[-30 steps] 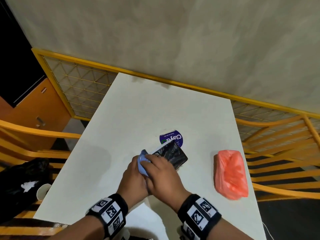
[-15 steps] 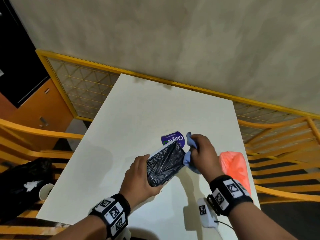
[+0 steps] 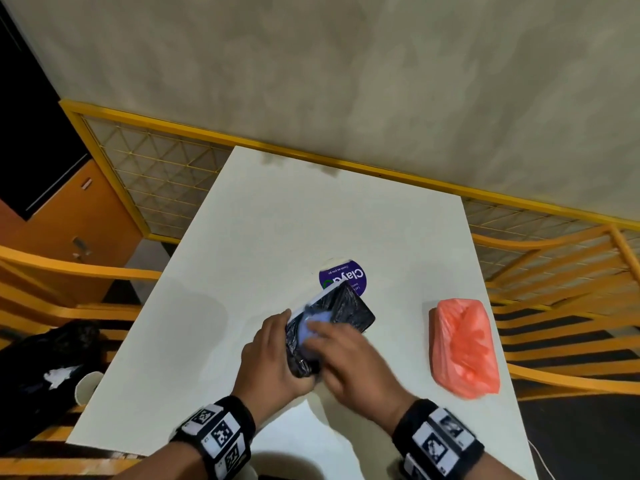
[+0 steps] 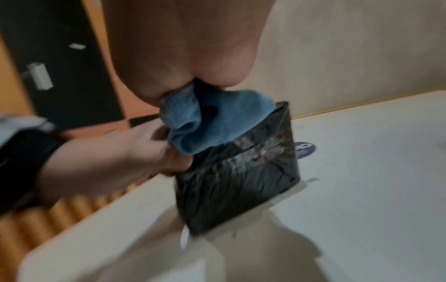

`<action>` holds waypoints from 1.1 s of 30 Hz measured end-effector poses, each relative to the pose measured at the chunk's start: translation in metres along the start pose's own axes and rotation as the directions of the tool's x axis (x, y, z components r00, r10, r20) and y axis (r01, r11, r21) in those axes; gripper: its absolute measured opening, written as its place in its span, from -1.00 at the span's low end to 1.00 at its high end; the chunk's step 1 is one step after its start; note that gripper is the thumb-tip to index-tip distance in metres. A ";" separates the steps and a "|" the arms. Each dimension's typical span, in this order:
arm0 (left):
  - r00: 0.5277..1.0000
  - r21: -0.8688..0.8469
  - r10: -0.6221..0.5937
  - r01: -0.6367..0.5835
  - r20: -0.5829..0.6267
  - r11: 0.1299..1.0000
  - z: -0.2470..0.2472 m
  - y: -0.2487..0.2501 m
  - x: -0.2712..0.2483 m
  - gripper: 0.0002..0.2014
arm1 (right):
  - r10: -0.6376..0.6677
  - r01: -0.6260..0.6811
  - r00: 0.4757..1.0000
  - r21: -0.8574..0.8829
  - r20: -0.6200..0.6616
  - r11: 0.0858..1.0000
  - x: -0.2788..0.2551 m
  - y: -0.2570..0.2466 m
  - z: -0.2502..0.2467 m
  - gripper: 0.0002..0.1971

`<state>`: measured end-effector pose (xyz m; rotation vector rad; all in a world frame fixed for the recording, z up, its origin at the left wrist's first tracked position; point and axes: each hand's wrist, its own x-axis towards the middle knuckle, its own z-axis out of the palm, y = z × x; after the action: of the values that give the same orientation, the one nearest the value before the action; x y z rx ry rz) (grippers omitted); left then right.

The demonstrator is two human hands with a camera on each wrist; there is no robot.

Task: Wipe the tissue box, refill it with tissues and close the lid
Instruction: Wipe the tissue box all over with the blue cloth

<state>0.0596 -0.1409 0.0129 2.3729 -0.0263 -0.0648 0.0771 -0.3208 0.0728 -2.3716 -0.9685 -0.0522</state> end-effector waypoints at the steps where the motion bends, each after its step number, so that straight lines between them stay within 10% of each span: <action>1: 1.000 0.024 -0.005 0.005 -0.005 1.000 0.000 -0.001 0.000 0.12 | 0.080 -0.078 0.991 0.028 -0.103 0.997 0.005 0.010 -0.009 -0.49; 6: 1.000 0.046 0.006 -0.005 -0.011 0.999 0.002 0.000 0.001 0.17 | 0.471 -0.482 0.873 -0.080 -0.125 0.872 0.023 0.057 -0.017 -0.45; 23: 0.998 -0.191 -0.023 0.010 -0.065 0.981 0.003 0.001 -0.006 -0.15 | 0.114 -0.111 0.993 0.090 -0.018 0.990 0.009 -0.025 0.042 -0.54; 30: 0.998 -0.023 -0.049 0.048 -0.029 0.999 0.011 -0.001 -0.003 0.28 | 0.321 -0.291 0.889 0.138 -0.326 0.947 0.015 0.035 -0.017 -0.58; 33: 0.997 -0.027 -0.065 0.064 -0.032 0.998 0.013 0.001 -0.003 0.29 | 0.448 -0.464 0.866 -0.023 -0.221 0.885 0.027 0.063 -0.015 -0.53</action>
<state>0.0556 -0.1510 0.0045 2.3480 0.0665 -0.0566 0.1410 -0.3480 0.0611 -2.5425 -0.2921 -0.1558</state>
